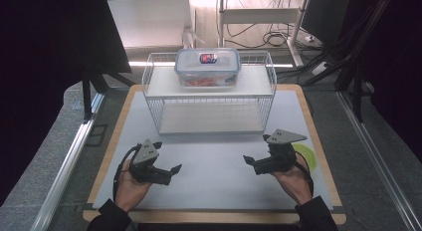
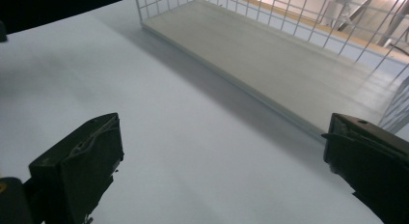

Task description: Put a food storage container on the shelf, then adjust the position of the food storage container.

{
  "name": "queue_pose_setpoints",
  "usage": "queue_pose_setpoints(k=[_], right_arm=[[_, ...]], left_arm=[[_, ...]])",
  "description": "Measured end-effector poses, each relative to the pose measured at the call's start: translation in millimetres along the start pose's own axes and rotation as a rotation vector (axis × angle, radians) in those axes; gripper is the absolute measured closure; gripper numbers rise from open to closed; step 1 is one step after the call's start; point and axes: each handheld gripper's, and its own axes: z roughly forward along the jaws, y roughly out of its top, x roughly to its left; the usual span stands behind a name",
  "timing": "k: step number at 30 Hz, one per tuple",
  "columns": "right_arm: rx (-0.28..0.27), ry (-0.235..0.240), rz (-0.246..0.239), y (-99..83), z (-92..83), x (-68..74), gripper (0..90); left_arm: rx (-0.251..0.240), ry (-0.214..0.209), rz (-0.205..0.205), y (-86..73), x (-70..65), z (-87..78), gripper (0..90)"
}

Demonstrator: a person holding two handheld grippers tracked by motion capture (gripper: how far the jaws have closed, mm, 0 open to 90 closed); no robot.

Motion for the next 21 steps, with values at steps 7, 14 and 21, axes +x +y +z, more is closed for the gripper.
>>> queue_pose_setpoints(k=[7, 14, 21], right_arm=[[0.006, -0.012, 0.001, -14.9, -1.9, 9.1, 1.0], [0.075, -0.031, -0.017, -32.5, 4.6, 12.9, 2.2], [0.093, -0.042, 0.034, -34.5, 5.8, 7.1, 0.0]], left_arm=[[0.009, 0.017, 0.018, -23.8, -10.1, -2.0, 0.2], [0.041, 0.052, 0.053, -31.0, -14.9, -1.8, 0.7], [0.043, 0.055, 0.041, -31.8, -13.0, -2.6, 1.0]])
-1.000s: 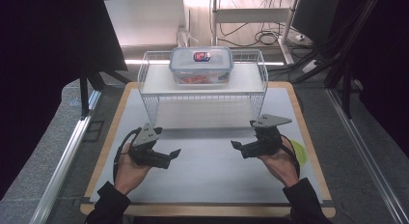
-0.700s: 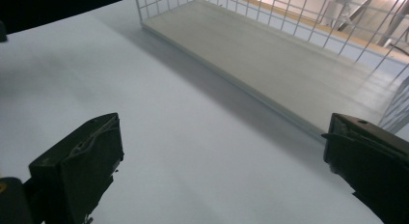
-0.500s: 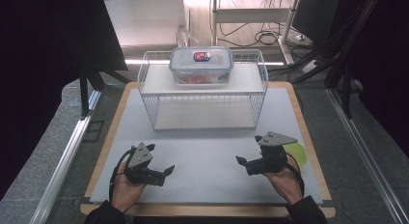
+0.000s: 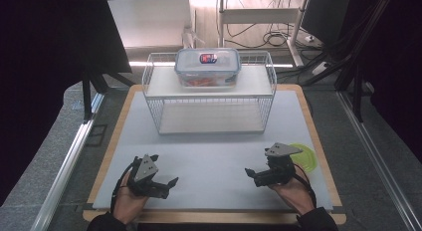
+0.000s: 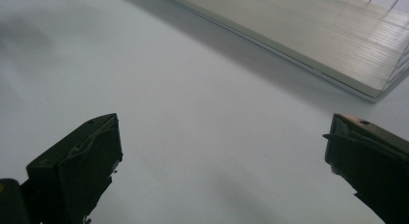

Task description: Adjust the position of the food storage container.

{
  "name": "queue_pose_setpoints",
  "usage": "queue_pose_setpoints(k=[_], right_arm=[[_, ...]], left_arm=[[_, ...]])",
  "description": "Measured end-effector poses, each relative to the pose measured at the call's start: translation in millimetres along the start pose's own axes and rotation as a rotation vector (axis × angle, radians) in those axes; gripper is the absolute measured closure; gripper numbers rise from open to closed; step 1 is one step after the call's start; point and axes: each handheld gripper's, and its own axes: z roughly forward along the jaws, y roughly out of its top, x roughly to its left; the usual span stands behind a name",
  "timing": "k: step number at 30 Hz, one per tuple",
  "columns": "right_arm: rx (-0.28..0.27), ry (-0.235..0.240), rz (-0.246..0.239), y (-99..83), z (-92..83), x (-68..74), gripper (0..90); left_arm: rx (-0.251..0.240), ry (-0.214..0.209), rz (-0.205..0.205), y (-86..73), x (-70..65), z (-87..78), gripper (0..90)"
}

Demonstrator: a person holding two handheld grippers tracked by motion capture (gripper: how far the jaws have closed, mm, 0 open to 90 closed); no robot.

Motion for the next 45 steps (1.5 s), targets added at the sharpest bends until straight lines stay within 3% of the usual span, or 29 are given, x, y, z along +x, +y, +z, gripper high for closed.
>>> queue_pose_setpoints(k=[2, 3, 7, 9, 13, 18, 23, 28, 35, 45], right_arm=[[0.01, -0.005, 0.014, 0.7, -2.2, -1.8, 2.2], [0.013, -0.023, 0.021, 0.9, -4.6, -3.5, 7.6], [0.01, -0.041, 0.062, 1.0, -15.1, -14.2, 37.6], [0.031, -0.056, 0.054, 0.2, -21.7, -22.2, 52.3], [0.009, -0.079, 0.094, -1.1, -36.4, -38.5, 73.5], [-0.033, -0.192, 0.17, -7.3, -59.6, -64.7, 89.6], [-0.012, -0.311, 0.226, -21.1, -75.7, -90.1, 90.0], [-0.008, -0.383, 0.278, -35.4, -89.2, -108.8, 90.0], [0.046, -0.417, 0.308, -52.7, -89.5, -120.6, 90.0], [0.098, -0.396, 0.336, -64.2, -85.3, -125.3, 90.0]], left_arm=[[-0.004, -0.002, -0.014, -0.6, 0.3, -0.1, 1.2], [-0.004, -0.001, -0.015, -0.7, 0.3, -0.1, 1.2], [0.008, -0.006, -0.003, -0.6, -0.4, 1.2, 1.4], [0.012, -0.009, -0.002, -0.9, -1.5, 2.3, 1.6], [0.012, -0.007, 0.004, -0.8, -2.1, 2.2, 2.2], [0.015, -0.008, -0.006, -1.1, -1.0, 2.4, 2.9], [0.019, -0.008, -0.004, -1.3, -0.3, 1.8, 3.1], [0.018, -0.008, -0.011, -1.8, -0.2, 2.1, 3.3], [0.026, -0.008, -0.004, -1.7, -1.8, 3.1, 3.3], [0.035, -0.01, 0.005, -1.9, -2.9, 4.3, 3.4]])
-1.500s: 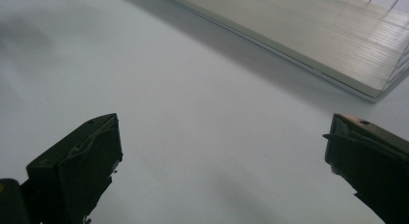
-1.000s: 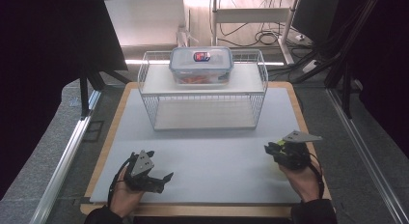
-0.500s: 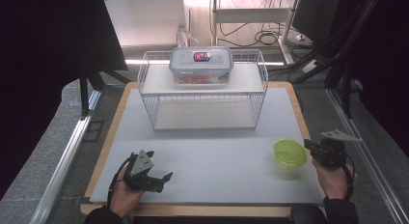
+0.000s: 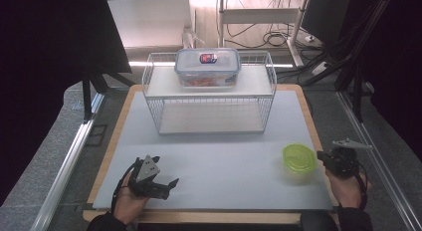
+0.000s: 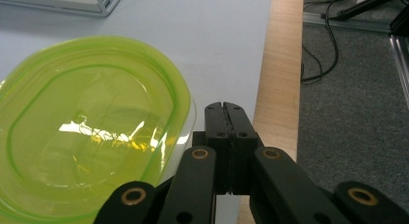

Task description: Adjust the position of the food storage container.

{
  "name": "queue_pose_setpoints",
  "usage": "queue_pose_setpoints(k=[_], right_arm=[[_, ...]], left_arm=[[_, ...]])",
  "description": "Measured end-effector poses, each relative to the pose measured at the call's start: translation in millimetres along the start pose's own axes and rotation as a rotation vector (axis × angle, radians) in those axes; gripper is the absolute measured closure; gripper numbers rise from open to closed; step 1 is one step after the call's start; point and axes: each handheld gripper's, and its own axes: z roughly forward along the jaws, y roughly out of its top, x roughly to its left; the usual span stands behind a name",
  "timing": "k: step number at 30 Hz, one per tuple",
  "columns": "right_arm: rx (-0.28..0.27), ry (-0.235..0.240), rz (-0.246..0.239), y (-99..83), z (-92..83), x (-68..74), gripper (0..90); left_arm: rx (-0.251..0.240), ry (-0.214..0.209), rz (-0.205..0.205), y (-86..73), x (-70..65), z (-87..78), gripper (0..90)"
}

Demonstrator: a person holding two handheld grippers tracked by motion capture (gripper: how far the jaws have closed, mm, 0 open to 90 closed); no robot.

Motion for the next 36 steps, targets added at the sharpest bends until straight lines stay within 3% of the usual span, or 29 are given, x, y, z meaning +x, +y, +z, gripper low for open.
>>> queue_pose_setpoints(k=[15, 28, 36], right_arm=[[0.059, 0.066, -0.033, -4.2, 12.4, 15.1, 90.0], [0.092, 0.159, 0.023, -8.0, 23.9, 17.7, 90.0], [0.124, 0.197, 0.003, -2.5, 35.6, 30.9, 90.0]], left_arm=[[0.022, -0.003, 0.028, 0.3, -2.5, 2.5, 3.3], [0.032, -0.006, 0.035, 0.3, -3.8, 4.2, 3.3], [0.037, -0.007, 0.041, 0.6, -4.9, 5.4, 3.3]])
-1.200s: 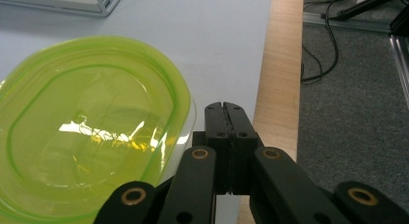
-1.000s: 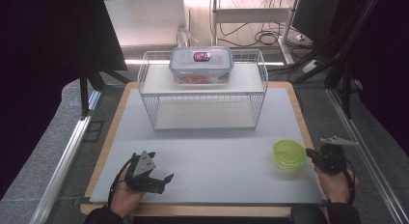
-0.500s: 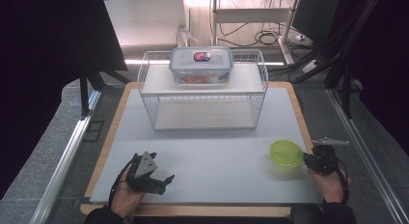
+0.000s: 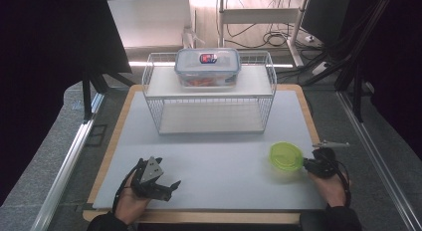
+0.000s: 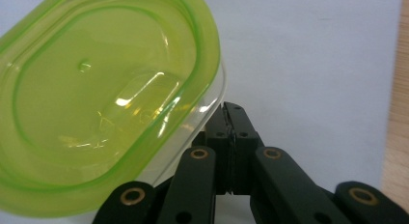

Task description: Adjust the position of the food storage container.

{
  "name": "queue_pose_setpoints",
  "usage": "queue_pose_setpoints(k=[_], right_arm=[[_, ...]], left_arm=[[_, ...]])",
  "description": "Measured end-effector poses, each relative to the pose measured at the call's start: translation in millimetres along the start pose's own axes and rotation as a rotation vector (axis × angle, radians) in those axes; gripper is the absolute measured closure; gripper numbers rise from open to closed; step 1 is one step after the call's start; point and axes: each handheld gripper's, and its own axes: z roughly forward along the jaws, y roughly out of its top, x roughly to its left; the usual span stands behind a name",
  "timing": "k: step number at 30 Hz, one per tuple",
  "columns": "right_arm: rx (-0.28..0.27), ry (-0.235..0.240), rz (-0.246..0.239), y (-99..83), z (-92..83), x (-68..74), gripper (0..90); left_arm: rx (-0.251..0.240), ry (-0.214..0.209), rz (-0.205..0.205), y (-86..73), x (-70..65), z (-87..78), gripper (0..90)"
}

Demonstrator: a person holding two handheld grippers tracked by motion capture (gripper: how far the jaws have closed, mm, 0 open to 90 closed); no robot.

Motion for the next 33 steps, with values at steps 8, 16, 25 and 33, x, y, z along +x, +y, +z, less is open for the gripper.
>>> queue_pose_setpoints(k=[8, 16, 25, 33], right_arm=[[0.014, 0.021, -0.028, 12.3, 16.2, 11.3, 90.0], [0.007, 0.057, -0.028, 18.8, 25.6, 16.7, 90.0], [0.003, 0.066, -0.039, 32.3, 41.8, 22.8, 90.0], [-0.004, 0.036, -0.046, 29.2, 30.7, 26.2, 90.0]], left_arm=[[0.004, 0.001, 0.004, 0.1, 0.1, 0.3, 3.3], [0.011, 0.0, 0.011, 0.3, -0.3, 0.8, 3.3], [0.011, 0.0, 0.012, 0.2, -0.2, 0.4, 3.3], [0.005, 0.005, 0.009, 0.2, -0.5, -0.3, 3.3]])
